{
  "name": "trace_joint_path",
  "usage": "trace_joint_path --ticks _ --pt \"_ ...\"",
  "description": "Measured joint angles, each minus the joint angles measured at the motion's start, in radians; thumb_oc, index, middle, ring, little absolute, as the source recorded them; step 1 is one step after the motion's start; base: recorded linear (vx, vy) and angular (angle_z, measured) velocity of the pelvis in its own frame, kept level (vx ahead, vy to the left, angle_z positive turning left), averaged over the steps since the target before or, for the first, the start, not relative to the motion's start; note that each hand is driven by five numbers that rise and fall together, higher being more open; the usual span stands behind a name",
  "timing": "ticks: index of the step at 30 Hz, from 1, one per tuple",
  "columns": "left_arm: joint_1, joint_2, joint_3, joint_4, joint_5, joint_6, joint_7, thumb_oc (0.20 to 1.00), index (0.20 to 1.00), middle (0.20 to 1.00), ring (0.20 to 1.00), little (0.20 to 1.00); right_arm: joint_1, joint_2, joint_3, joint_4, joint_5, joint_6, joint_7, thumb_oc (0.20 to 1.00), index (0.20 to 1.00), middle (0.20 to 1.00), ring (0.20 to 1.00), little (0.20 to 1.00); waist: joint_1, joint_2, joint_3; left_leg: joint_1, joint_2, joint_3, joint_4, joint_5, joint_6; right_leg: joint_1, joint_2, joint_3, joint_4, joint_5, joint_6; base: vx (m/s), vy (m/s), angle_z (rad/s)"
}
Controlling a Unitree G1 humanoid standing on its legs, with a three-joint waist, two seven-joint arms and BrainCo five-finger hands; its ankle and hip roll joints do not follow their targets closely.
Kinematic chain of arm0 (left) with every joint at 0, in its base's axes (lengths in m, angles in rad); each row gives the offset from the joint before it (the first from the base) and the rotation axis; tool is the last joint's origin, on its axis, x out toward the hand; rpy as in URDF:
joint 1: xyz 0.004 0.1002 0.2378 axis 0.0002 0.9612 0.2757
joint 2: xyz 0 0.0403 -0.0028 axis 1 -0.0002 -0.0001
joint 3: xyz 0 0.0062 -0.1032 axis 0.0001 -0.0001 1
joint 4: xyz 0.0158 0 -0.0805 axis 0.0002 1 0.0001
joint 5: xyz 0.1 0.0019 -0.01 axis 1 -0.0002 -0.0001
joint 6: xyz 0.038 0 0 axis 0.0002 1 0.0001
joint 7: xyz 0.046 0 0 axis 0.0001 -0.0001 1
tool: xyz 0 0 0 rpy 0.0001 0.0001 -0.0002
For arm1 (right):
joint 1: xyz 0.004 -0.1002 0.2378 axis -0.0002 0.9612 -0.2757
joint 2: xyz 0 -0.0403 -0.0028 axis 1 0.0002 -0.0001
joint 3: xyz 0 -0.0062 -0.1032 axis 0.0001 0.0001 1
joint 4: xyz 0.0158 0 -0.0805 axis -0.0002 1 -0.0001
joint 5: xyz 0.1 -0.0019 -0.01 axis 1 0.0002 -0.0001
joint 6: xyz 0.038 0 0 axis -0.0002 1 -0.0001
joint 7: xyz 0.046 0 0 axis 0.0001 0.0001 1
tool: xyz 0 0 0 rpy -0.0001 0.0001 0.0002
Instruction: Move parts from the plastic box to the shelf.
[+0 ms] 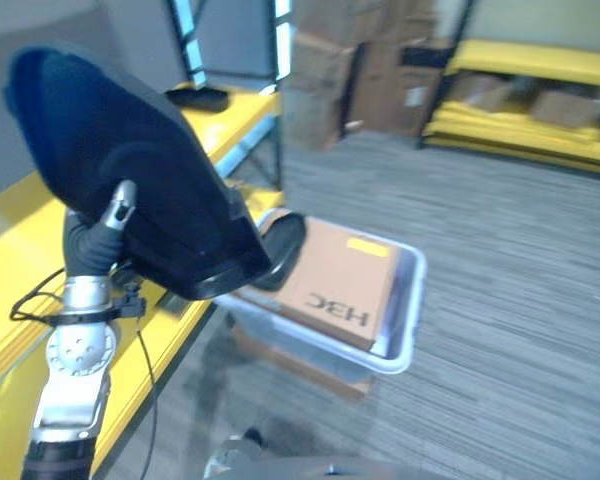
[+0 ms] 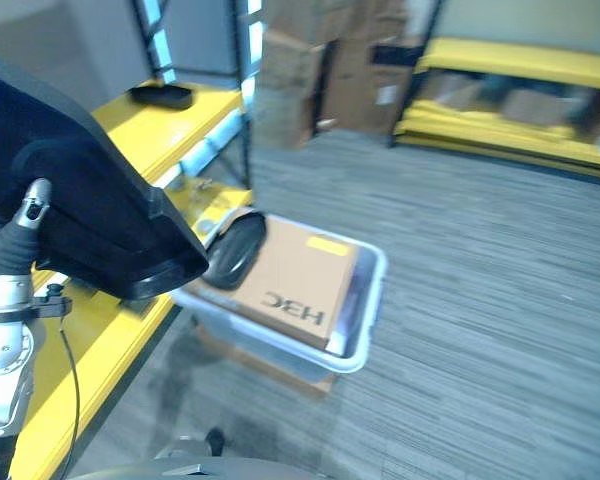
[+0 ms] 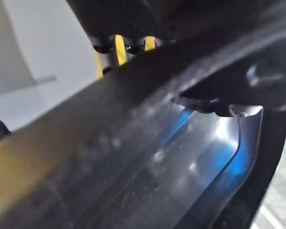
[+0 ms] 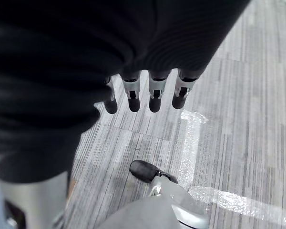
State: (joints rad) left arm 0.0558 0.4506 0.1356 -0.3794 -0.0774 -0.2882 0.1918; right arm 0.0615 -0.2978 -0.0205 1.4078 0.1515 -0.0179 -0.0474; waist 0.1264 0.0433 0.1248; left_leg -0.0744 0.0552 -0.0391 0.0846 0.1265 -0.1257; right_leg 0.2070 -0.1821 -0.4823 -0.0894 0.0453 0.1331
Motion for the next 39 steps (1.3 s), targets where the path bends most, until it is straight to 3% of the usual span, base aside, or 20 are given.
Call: trace_joint_path --ticks 1,3,5,8,11,13,15,16,18,20,22,25,28,29,30,31,32,33,36,39 --pt "0.003 0.003 0.001 0.001 0.0 0.003 -0.001 0.2 0.2 0.2 0.2 0.2 -0.003 -0.011 0.009 -0.018 0.001 -0.003 0.002 1.0 1.0 1.0 1.0 1.0 0.013 0.022 -0.002 0.007 0.032 0.124 0.006 -0.085 0.047 0.019 0.008 -0.016 0.0 -0.001 0.0 0.08 0.05 0.35" --pt "0.004 0.004 0.0 -0.002 0.001 0.001 -0.003 0.2 0.2 0.2 0.2 0.2 -0.008 -0.004 0.018 -0.018 0.001 -0.008 0.004 1.0 1.0 1.0 1.0 1.0 0.009 0.003 -0.009 0.003 0.035 0.181 0.039 -0.126 0.035 0.019 -0.02 -0.029 0.005 -0.005 0.004 0.09 0.089 0.22" --pt "0.003 0.013 0.0 -0.002 0.003 0.0 -0.005 0.2 0.2 0.2 0.2 0.2 -0.009 0.003 0.017 -0.018 0.002 -0.004 0.005 1.0 1.0 1.0 1.0 1.0 0.007 -0.012 -0.016 -0.002 0.026 0.186 0.069 -0.131 0.059 0.026 -0.043 -0.029 0.011 -0.011 0.02 0.1 0.151 0.16" --pt "-0.018 0.05 0.001 -0.001 0.004 0.002 -0.009 0.2 0.2 0.2 0.2 0.2 0.01 0.079 0.014 -0.009 0.008 0.006 0.005 1.0 1.0 1.0 1.0 1.0 -0.014 -0.103 -0.053 0.007 -0.048 0.189 -0.007 -0.109 0.097 0.027 -0.094 -0.024 0.01 -0.015 0.026 0.1 0.165 0.42" --pt "-0.033 0.115 0.004 0.002 0.006 0.01 -0.005 0.2 0.2 0.2 0.2 0.2 0.017 0.099 0.007 -0.009 0.01 0.012 0.004 1.0 1.0 1.0 1.0 1.0 -0.015 -0.15 -0.062 0.014 -0.091 0.182 -0.018 -0.098 0.134 -0.005 -0.145 -0.019 0.096 -0.02 0.012 0.14 0.21 0.26" --pt "-0.038 0.128 0.005 0.006 0.015 0.011 0.0 0.2 0.2 0.2 0.2 0.2 0.005 0.089 0.003 -0.013 0.009 0.012 0.004 1.0 1.0 1.0 1.0 1.0 -0.014 -0.144 -0.056 0.031 -0.107 0.176 -0.025 -0.108 0.158 -0.016 -0.172 -0.017 0.183 0.001 0.034 0.09 0.196 0.19" --pt "-0.068 0.134 -0.039 0.033 0.028 0.011 -0.002 0.2 0.2 0.2 0.2 0.2 -0.003 0.051 0.005 -0.019 0.008 0.012 0.004 1.0 1.0 1.0 1.0 1.0 -0.031 -0.095 -0.047 0.099 -0.108 0.14 -0.092 -0.092 0.173 -0.113 -0.235 0.023 0.442 -0.033 0.059 0.0 0.063 0.51" --pt "-0.071 0.138 -0.034 0.032 0.034 0.003 0.006 0.2 0.2 0.2 0.2 0.2 -0.01 0.053 0.022 -0.029 0.011 0.011 0.003 1.0 1.0 1.0 1.0 1.0 -0.035 -0.084 -0.039 0.118 -0.119 0.119 -0.129 -0.074 0.189 -0.205 -0.202 0.16 0.513 -0.074 0.065 0.01 -0.002 0.59" --pt "-0.106 0.143 -0.061 0.059 0.036 0.002 0.014 0.2 0.2 0.2 0.2 0.2 -0.017 0.085 0.049 -0.054 0.037 -0.002 0.003 1.0 1.0 1.0 1.0 1.0 -0.076 -0.064 -0.042 0.094 -0.096 0.053 -0.152 -0.044 0.169 -0.252 -0.019 0.406 0.385 -0.167 0.046 0.02 -0.028 0.92" --pt "-0.106 0.161 -0.065 0.071 0.039 0.003 0.012 0.2 0.2 0.2 0.2 0.2 -0.03 0.091 0.049 -0.053 0.044 -0.006 0.004 1.0 1.0 1.0 1.0 1.0 -0.085 -0.073 -0.035 0.09 -0.11 0.035 -0.165 -0.022 0.163 -0.288 0.045 0.443 0.268 -0.147 0.013 0.04 -0.071 0.65" --pt "-0.109 0.125 -0.088 0.097 0.032 0.003 0.013 0.2 0.2 0.2 0.2 0.2 -0.035 0.087 0.083 -0.054 0.048 -0.01 0.003 1.0 1.0 1.0 1.0 1.0 -0.102 -0.053 -0.035 0.091 -0.115 -0.032 -0.166 -0.029 0.164 -0.259 0.108 0.562 0.188 -0.072 -0.034 0.04 -0.114 0.76" --pt "-0.081 0.115 -0.091 0.078 0.02 0.002 0.012 0.2 0.2 0.2 0.2 0.2 -0.03 0.082 0.08 -0.044 0.059 -0.01 -0.006 1.0 1.0 1.0 1.0 1.0 -0.082 -0.04 -0.027 0.097 -0.095 -0.047 -0.165 -0.028 0.134 -0.221 0.113 0.48 0.115 -0.025 -0.053 -0.02 -0.208 0.5" --pt "0.017 0.079 -0.094 0.066 0.005 -0.003 0.003 0.2 0.2 0.2 0.2 0.2 -0.041 0.082 0.108 -0.058 0.05 -0.011 -0.006 1.0 1.0 1.0 1.0 1.0 -0.048 -0.035 -0.021 0.087 -0.031 -0.104 -0.163 -0.023 0.069 -0.132 0.18 0.396 0.002 0.024 -0.097 -0.15 -0.236 0.64" --pt "-0.007 0.062 -0.123 0.077 0.001 -0.002 -0.004 0.2 0.2 0.2 0.2 0.2 -0.042 0.061 0.139 -0.054 0.025 -0.01 -0.007 1.0 1.0 1.0 1.0 1.0 -0.053 -0.037 -0.007 0.035 -0.036 -0.159 -0.154 0.032 -0.007 -0.135 0.196 0.312 0.007 0.022 -0.102 -0.2 -0.08 1.89" --pt "-0.038 0.069 -0.141 0.076 0.002 0.002 -0.004 0.2 0.2 0.2 0.2 0.2 -0.042 0.039 0.133 -0.052 0.006 -0.005 -0.008 1.0 1.0 1.0 1.0 1.0 -0.052 -0.053 0.025 -0.011 -0.057 -0.156 -0.166 0.122 -0.087 -0.139 0.161 0.225 0.007 0.017 -0.139 -0.12 -0.038 2.36" --pt "-0.042 0.087 -0.138 0.071 0.003 0.003 -0.004 0.2 0.2 0.2 0.2 0.2 -0.031 0.015 0.107 -0.052 -0.002 -0.004 -0.01 1.0 1.0 1.0 1.0 1.0 -0.053 -0.058 0.048 -0.043 -0.045 -0.008 -0.162 0.102 -0.091 -0.139 0.142 0.151 0.007 0.018 -0.153 0.03 -0.03 2.49" --pt "-0.047 0.109 -0.131 0.071 0.004 0.004 -0.004 0.2 0.2 0.2 0.2 0.2 -0.021 0.01 0.057 -0.036 -0.002 -0.004 -0.019 1.0 1.0 1.0 1.0 1.0 -0.052 -0.06 0.053 -0.077 0.015 0.186 -0.159 0.046 -0.042 -0.136 0.14 0.073 0.0 -0.01 -0.173 0.2 -0.019 2.33" --pt "-0.051 0.115 -0.123 0.068 0.003 0.004 -0.001 0.2 0.2 0.2 0.2 0.2 -0.017 0.009 0.012 0.025 -0.002 0.003 -0.028 1.0 1.0 1.0 1.0 1.0 -0.014 -0.058 0.059 -0.088 0.111 0.241 -0.171 0.042 -0.062 -0.123 0.147 0.012 0.0 -0.029 -0.159 0.29 0.049 2.0" --pt "-0.053 0.106 -0.105 0.074 0.002 0.003 0.001 0.2 0.2 0.2 0.2 0.2 0.003 0.022 0.002 0.066 -0.001 0.016 -0.029 1.0 1.0 1.0 1.0 1.0 -0.01 -0.05 0.058 -0.083 0.152 0.209 -0.165 0.042 -0.061 -0.087 0.138 -0.053 -0.001 -0.037 -0.099 0.3 0.151 1.35" --pt "-0.052 0.064 -0.064 0.085 -0.001 0.006 -0.001 0.2 0.2 0.2 0.2 0.2 -0.025 0.021 -0.041 0.051 0.005 0.022 -0.029 1.0 1.0 1.0 1.0 1.0 -0.004 -0.025 0.042 0.022 0.114 0.202 -0.165 0.024 -0.021 -0.071 0.105 -0.026 0.014 -0.037 -0.078 0.38 0.325 0.11"
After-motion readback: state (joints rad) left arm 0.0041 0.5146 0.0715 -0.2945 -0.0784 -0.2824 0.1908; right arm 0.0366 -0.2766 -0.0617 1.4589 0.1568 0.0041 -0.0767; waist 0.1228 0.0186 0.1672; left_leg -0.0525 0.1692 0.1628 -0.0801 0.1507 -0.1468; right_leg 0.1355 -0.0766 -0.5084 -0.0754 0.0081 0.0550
